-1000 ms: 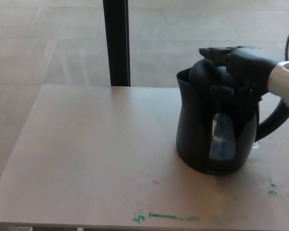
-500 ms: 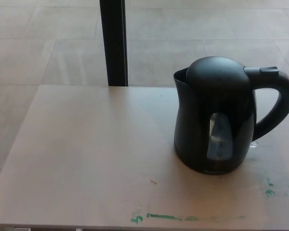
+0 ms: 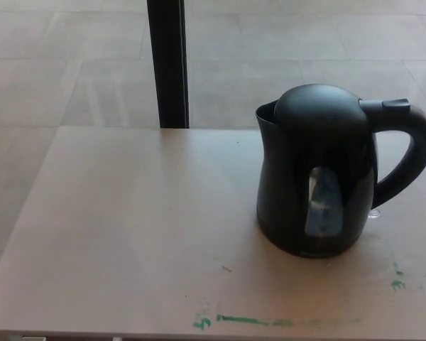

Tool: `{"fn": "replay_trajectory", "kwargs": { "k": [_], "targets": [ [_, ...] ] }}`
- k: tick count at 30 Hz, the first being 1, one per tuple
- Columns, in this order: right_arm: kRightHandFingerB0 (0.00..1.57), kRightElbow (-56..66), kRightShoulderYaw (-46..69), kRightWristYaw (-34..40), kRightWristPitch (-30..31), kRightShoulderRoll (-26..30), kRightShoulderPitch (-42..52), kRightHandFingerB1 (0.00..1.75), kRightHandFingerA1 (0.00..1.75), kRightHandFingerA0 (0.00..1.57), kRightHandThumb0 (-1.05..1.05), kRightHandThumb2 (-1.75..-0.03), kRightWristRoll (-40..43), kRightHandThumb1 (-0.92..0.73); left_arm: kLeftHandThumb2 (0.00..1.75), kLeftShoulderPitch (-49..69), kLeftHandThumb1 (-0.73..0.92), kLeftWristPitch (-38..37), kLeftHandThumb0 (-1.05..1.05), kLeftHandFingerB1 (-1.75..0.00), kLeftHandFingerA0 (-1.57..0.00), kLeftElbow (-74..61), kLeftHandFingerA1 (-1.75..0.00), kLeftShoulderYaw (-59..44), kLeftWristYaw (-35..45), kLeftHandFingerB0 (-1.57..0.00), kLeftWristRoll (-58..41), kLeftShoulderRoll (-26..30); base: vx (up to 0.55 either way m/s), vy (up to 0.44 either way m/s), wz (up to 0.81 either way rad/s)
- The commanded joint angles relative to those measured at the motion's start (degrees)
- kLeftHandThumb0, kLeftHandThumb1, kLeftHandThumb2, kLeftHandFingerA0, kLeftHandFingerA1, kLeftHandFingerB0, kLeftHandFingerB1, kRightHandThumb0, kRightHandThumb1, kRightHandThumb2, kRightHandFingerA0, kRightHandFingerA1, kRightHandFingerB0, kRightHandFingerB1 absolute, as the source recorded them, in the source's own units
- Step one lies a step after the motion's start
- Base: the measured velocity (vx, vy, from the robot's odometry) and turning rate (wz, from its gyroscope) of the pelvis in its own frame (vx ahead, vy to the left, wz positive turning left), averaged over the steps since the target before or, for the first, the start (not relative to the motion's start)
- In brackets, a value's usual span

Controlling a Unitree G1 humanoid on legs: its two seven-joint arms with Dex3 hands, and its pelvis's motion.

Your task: The robot uses its right hand to push down on the lid of a kettle kept in the middle of the desk to close it

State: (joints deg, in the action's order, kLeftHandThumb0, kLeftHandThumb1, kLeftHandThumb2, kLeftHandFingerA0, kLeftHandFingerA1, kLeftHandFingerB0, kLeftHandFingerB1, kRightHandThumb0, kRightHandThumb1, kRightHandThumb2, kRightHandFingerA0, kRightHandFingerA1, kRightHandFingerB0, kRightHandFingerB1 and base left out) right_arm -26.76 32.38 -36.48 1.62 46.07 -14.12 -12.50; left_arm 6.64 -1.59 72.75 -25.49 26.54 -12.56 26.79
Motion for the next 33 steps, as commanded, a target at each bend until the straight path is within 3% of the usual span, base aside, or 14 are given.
{"fn": "replay_trajectory", "kwargs": {
  "k": [1,2,3,4,13,14,15,17,19,20,21,28,29,33],
  "targets": [
    [0.22,-21.84,24.03,4.23,-16.42,-4.52,24.91,0.56,0.79,0.10,-0.90,-0.66,17.83,-0.82,0.71,1.61,0.68,1.23,-0.86,-0.38,-0.40,0.01,-0.45,-0.81,-0.59,-0.33,-1.12,0.67,0.00,0.000,0.00],
    [0.22,-23.85,24.08,4.91,-17.05,-5.74,25.93,0.54,0.77,0.10,-0.87,-0.64,18.19,-0.80,1.01,1.58,0.58,1.14,-0.74,-0.44,-0.40,0.11,-0.58,-0.82,-0.64,-0.19,-1.12,0.52,0.00,0.000,0.00],
    [0.22,-25.76,24.17,4.98,-17.90,-6.14,26.27,0.54,0.77,0.10,-0.87,-0.64,18.54,-0.80,1.01,1.49,0.58,1.37,-0.74,-0.44,-0.40,0.28,-0.58,-1.19,-0.66,-0.19,-1.52,0.28,0.00,0.000,0.00],
    [0.25,-27.36,24.72,6.55,-17.68,-8.20,26.94,0.56,0.80,0.12,-0.86,-0.64,19.16,-0.77,0.63,1.33,0.75,0.97,-0.81,-0.36,-0.44,0.59,-0.43,-1.10,-1.12,-0.38,-1.31,0.06,0.00,0.000,0.00],
    [0.23,-37.79,24.75,11.49,-22.94,-14.20,27.74,0.57,0.87,0.06,-0.77,-0.63,19.93,-0.76,0.63,0.66,0.75,0.52,-0.80,-0.36,-0.48,0.44,-0.43,-0.57,-1.66,-0.38,-0.75,-0.24,0.00,0.000,0.00],
    [0.23,-37.69,24.12,11.24,-23.12,-14.95,28.52,0.60,0.73,0.21,-0.85,-1.03,19.39,-0.63,0.73,0.65,0.65,0.90,-0.85,-0.39,-0.40,0.57,-0.46,-0.91,-1.22,-0.33,-1.14,-0.27,0.00,0.000,0.00],
    [0.23,-37.84,23.90,11.06,-23.19,-15.15,28.80,0.60,0.73,0.21,-0.85,-1.03,19.30,-0.63,0.73,0.72,0.65,0.87,-0.85,-0.39,-0.40,0.57,-0.46,-0.97,-0.89,-0.33,-1.22,-0.28,0.00,0.000,0.00],
    [0.34,-38.92,23.67,13.56,-23.69,-16.86,28.60,0.60,0.82,0.33,-0.81,-0.62,19.05,-0.72,0.63,0.64,0.76,1.03,-0.80,-0.36,-0.45,0.41,-0.42,-0.69,-1.38,-0.37,-0.89,-0.13,0.00,0.000,0.00],
    [0.34,-39.66,23.18,13.81,-23.31,-16.98,28.45,0.60,0.84,0.37,-0.78,-0.62,19.18,-0.73,0.63,0.66,0.75,1.70,-0.80,-0.36,-0.45,0.20,-0.43,-0.93,-1.42,-0.37,-1.20,-0.06,0.00,0.000,0.00],
    [0.39,-39.91,23.59,14.14,-22.76,-17.49,28.13,0.61,0.86,0.40,-0.76,-0.61,19.85,-0.71,0.96,0.50,0.59,2.30,-0.80,-0.49,-0.42,0.24,-0.55,-1.33,-1.98,-0.33,-1.58,-0.13,0.00,0.000,0.00],
    [0.37,-40.38,22.69,14.49,-23.09,-17.48,28.40,0.61,0.86,0.40,-0.78,-0.62,19.32,-0.72,0.63,0.54,0.74,2.28,-0.79,-0.36,-0.46,0.16,-0.42,-1.17,-1.69,-0.37,-1.40,-0.15,0.00,0.000,0.00],
    [0.37,-41.65,17.85,13.89,-24.99,-18.11,28.33,0.58,0.77,0.45,-0.82,-0.79,19.24,-0.60,0.64,0.04,0.76,0.53,-0.81,-0.35,-0.44,0.48,-0.40,0.18,-2.21,-0.36,0.03,-0.29,0.00,0.000,0.00],
    [0.43,-41.93,17.29,13.54,-24.54,-18.01,28.29,0.53,0.77,0.47,-0.74,-0.61,19.62,-0.71,0.73,0.25,0.67,0.66,-0.87,-0.38,-0.40,0.35,-0.43,0.13,-1.81,-0.32,-0.19,-0.31,0.00,0.000,0.00],
    [0.39,-42.07,14.18,13.13,-24.89,-17.91,28.25,0.59,0.80,0.47,-0.82,-0.80,20.33,-0.59,0.63,0.03,0.76,1.03,-0.80,-0.35,-0.44,0.54,-0.40,-0.30,-1.88,-0.35,-0.67,-0.62,0.00,0.000,0.00]
  ]
}}
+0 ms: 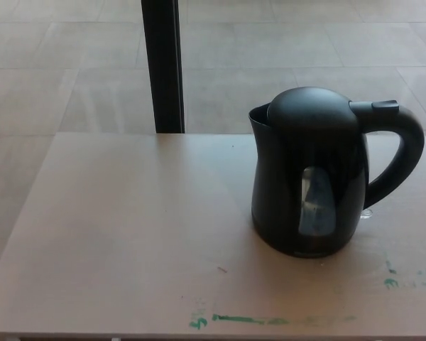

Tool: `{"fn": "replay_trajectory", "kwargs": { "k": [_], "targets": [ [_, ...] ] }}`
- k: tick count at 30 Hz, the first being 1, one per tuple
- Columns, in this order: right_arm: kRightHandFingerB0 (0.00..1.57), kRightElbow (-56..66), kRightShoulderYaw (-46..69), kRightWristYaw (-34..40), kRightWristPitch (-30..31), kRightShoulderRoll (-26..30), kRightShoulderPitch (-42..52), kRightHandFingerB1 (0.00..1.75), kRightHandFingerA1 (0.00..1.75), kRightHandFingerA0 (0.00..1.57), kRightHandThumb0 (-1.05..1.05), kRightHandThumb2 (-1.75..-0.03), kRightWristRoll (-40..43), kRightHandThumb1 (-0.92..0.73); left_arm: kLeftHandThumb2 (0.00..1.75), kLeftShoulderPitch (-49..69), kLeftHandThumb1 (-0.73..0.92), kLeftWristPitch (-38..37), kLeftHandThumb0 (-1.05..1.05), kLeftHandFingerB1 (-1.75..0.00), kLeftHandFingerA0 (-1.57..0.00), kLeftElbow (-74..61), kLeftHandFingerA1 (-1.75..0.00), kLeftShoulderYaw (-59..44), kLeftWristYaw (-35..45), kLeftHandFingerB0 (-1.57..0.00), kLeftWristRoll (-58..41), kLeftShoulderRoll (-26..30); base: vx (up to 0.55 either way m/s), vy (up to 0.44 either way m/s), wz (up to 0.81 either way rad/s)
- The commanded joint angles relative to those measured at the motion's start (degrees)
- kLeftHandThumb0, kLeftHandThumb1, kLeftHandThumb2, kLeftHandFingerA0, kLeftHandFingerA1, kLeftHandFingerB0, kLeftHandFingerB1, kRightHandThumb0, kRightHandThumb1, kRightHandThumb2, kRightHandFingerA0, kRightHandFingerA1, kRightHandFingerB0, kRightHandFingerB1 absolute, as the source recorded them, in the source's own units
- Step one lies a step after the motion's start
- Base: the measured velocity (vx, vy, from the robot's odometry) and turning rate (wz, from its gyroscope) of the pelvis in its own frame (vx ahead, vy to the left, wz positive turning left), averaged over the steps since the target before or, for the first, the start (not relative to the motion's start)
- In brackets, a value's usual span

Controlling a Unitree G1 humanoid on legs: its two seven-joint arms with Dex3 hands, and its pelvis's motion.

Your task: The robot uses its right hand to push down on the lid of a kettle kept in the middle of the desk to close it

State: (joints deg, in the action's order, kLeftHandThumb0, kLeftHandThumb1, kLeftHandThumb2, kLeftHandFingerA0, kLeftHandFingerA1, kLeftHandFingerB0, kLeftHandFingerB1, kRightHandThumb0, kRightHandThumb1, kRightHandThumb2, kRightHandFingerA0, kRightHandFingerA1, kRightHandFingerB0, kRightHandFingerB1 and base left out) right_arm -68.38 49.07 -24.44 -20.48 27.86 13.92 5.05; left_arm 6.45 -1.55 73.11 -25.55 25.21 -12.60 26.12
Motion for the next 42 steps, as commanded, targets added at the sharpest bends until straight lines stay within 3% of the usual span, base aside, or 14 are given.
{"fn": "replay_trajectory", "kwargs": {
  "k": [1,9,10,12,14,15,25,26,27,31,32,33,37,42],
  "targets": [
    [0.39,-0.50,-3.49,0.47,-3.40,0.46,0.48,0.59,0.80,0.47,-0.82,-0.80,2.50,-0.59,0.63,0.59,0.76,0.59,-0.80,-0.35,-0.44,-0.03,-0.40,-0.12,-0.40,-0.35,-0.50,0.07,0.00,0.000,0.00],
    [0.49,0.16,-9.46,3.13,-5.20,0.26,2.06,0.53,0.78,0.56,-0.79,-0.62,2.16,-0.72,0.75,0.99,0.66,0.56,-0.86,-0.39,-0.39,-0.62,-0.45,-0.27,0.38,-0.30,-0.73,-0.08,0.00,0.000,0.00],
    [0.48,0.41,-9.51,2.46,-4.92,0.16,2.10,0.62,0.78,0.58,-0.75,-0.97,2.89,-0.54,0.72,1.05,0.67,0.34,-0.85,-0.38,-0.40,-0.81,-0.44,0.00,0.08,-0.31,-0.42,0.02,0.00,0.000,0.00],
    [0.53,0.52,-10.14,2.93,-5.04,0.16,2.16,0.53,0.79,0.60,-0.77,-0.61,3.38,-0.70,0.72,1.15,0.66,0.60,-0.87,-0.38,-0.38,-0.85,-0.44,-0.35,0.52,-0.30,-0.87,-0.03,0.00,0.000,0.00],
    [0.50,0.65,-10.87,2.99,-4.74,0.25,2.41,0.62,0.79,0.61,-0.75,-0.97,3.72,-0.54,0.72,1.23,0.65,1.13,-0.86,-0.38,-0.38,-0.88,-0.44,-0.53,0.62,-0.30,-1.08,0.06,0.00,0.000,0.00],
    [0.53,0.35,-11.33,3.27,-5.01,0.39,2.33,0.53,0.77,0.58,-0.79,-0.61,3.67,-0.70,0.73,0.96,0.66,1.25,-0.84,-0.39,-0.40,-0.52,-0.44,-0.53,-0.12,-0.32,-0.93,0.08,0.00,0.000,0.00],
    [0.57,0.82,-13.98,5.40,-5.63,0.32,2.18,0.54,0.76,0.65,-0.75,-0.61,3.97,-0.70,0.73,0.65,0.67,1.65,-0.85,-0.38,-0.38,-0.41,-0.44,-0.78,0.05,-0.29,-1.13,0.11,0.00,0.000,0.00],
    [0.50,0.91,-14.19,5.06,-5.26,0.42,2.10,0.63,0.78,0.62,-0.73,-0.96,4.11,-0.53,0.63,0.42,0.77,1.94,-0.80,-0.34,-0.41,-0.32,-0.40,-0.85,0.08,-0.32,-1.18,0.18,0.00,0.000,0.00],
    [0.56,0.97,-14.66,5.58,-5.38,0.51,2.16,0.54,0.74,0.66,-0.77,-0.61,3.73,-0.70,0.74,0.45,0.67,1.56,-0.86,-0.37,-0.39,-0.39,-0.45,-0.63,0.14,-0.30,-0.92,0.19,0.00,0.000,0.00],
    [0.57,1.19,-16.23,7.50,-6.68,0.51,2.44,0.54,0.74,0.68,-0.77,-0.61,3.00,-0.70,0.64,0.18,0.77,1.17,-0.79,-0.34,-0.45,-0.74,-0.45,-0.62,0.09,-0.35,-0.97,0.17,0.00,0.000,0.00],
    [0.51,0.49,-16.84,7.65,-6.47,0.91,2.31,0.61,0.74,0.64,-0.76,-0.97,2.51,-0.55,0.64,0.25,0.78,0.78,-0.79,-0.34,-0.43,-0.71,-0.43,-0.34,0.19,-0.34,-0.65,0.21,0.00,0.000,0.00],
    [0.56,-0.14,-17.28,7.39,-6.47,1.32,2.15,0.51,0.70,0.66,-0.75,-0.61,2.34,-0.70,0.73,0.19,0.66,1.31,-0.83,-0.38,-0.38,-0.61,-0.45,-1.03,0.25,-0.29,-1.39,0.08,0.00,0.000,0.00],
    [0.55,-0.94,-18.39,7.96,-5.52,1.83,1.50,0.56,0.72,0.66,-0.80,-0.80,2.39,-0.56,0.63,0.37,0.77,0.79,-0.79,-0.33,-0.42,-0.64,-0.41,-0.83,0.32,-0.31,-1.08,-0.10,0.00,0.000,0.00],
    [0.50,-1.00,-16.63,4.27,-4.73,1.14,0.85,0.50,0.76,0.61,-0.70,-0.61,5.59,-0.70,0.64,0.04,0.78,0.49,-0.79,-0.34,-0.42,-0.68,-0.42,-0.59,0.32,-0.33,-0.94,-0.02,0.00,0.000,0.00]
  ]
}}
